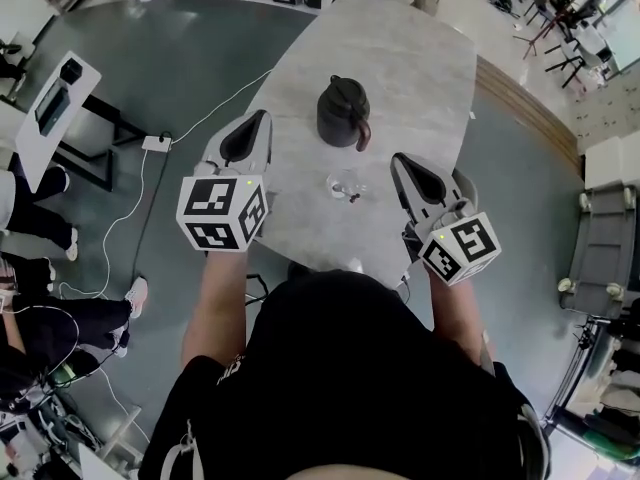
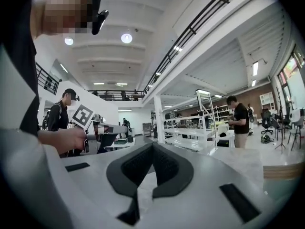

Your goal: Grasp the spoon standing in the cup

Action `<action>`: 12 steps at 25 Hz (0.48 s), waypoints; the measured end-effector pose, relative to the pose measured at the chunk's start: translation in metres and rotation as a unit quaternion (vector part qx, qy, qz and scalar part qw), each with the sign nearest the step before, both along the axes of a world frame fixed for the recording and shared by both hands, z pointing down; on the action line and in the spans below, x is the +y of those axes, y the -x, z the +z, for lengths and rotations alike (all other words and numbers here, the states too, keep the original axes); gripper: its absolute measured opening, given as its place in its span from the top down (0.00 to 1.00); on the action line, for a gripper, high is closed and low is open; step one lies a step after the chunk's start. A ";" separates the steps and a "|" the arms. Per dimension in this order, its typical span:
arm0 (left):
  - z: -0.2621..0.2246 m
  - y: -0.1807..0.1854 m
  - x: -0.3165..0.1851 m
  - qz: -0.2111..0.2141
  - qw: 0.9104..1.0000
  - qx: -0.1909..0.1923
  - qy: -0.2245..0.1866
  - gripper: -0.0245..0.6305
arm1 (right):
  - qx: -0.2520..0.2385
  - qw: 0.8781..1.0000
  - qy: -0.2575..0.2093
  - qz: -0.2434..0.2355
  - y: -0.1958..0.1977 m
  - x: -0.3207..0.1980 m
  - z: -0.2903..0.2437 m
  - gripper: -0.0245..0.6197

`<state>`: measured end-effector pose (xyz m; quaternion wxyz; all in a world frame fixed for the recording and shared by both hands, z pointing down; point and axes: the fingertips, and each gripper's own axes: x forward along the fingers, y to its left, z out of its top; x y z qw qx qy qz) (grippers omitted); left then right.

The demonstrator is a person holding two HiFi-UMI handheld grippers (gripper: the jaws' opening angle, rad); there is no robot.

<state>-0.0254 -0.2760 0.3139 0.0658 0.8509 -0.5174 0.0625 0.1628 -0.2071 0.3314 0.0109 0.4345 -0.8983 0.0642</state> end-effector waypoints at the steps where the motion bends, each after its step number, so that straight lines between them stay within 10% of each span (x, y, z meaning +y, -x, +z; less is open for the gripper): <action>1: 0.004 -0.003 0.002 0.004 1.000 -0.001 0.004 0.95 | 0.004 1.000 -0.006 -0.003 0.002 0.000 -0.004 0.98; 12: 0.034 -0.041 0.019 0.035 0.999 -0.005 0.041 0.95 | 0.007 1.000 0.009 0.000 -0.004 0.007 0.015 0.98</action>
